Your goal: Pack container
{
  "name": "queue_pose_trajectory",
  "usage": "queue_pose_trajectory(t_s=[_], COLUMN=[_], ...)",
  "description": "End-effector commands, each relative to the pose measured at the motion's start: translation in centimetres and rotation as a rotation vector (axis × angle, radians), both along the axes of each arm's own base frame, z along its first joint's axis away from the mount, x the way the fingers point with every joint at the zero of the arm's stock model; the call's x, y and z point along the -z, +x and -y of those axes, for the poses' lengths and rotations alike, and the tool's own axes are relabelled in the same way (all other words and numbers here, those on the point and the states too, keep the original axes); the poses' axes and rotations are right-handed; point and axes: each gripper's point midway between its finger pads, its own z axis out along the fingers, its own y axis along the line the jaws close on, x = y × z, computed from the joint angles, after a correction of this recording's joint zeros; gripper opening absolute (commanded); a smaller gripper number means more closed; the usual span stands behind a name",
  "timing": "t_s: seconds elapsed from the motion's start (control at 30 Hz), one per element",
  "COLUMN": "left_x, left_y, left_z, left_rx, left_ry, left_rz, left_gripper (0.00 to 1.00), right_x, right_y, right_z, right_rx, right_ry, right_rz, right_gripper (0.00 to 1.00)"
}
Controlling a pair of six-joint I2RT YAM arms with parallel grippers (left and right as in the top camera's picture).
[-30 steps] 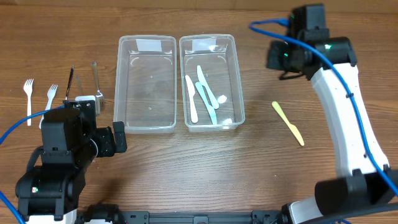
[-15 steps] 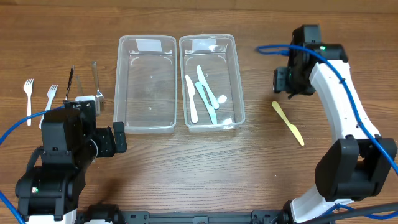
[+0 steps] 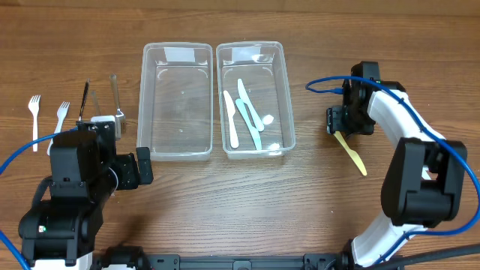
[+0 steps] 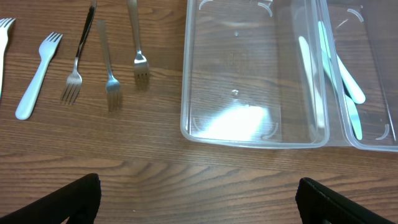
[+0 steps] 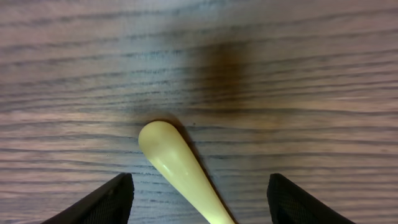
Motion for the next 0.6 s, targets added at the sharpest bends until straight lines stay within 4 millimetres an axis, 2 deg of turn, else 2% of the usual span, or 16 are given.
queue_pose_trajectory(t_s=[0.0, 0.17, 0.2, 0.33, 0.37, 0.5, 0.57], left_x=[-1.1, -1.1, -1.1, -1.1, -1.1, -1.1, -1.1], left_y=[0.3, 0.3, 0.3, 0.3, 0.3, 0.3, 0.3], left_z=[0.1, 0.1, 0.1, 0.1, 0.2, 0.2, 0.2], left_rx=[-0.003, -0.002, -0.002, -0.003, -0.002, -0.002, -0.002], left_ry=[-0.017, -0.017, -0.017, -0.017, -0.018, -0.018, -0.018], left_rz=[0.034, 0.036, 0.036, 0.036, 0.036, 0.036, 0.036], left_gripper=[1.0, 1.0, 1.0, 1.0, 1.0, 1.0, 1.0], right_x=[2.4, 3.8, 3.8, 3.8, 3.8, 3.8, 3.8], right_y=[-0.9, -1.4, -1.4, -1.4, -1.4, -1.4, -1.4], right_z=[-0.3, -0.8, -0.8, -0.8, -0.8, -0.8, -0.8], right_rx=[-0.011, -0.008, -0.008, -0.008, -0.008, -0.008, -0.008], right_ry=[0.019, 0.048, 0.048, 0.048, 0.048, 0.048, 0.048], right_rz=[-0.069, -0.111, -0.11, -0.11, -0.11, -0.109, -0.11], right_gripper=[0.71, 0.68, 0.66, 0.43, 0.35, 0.26, 0.24])
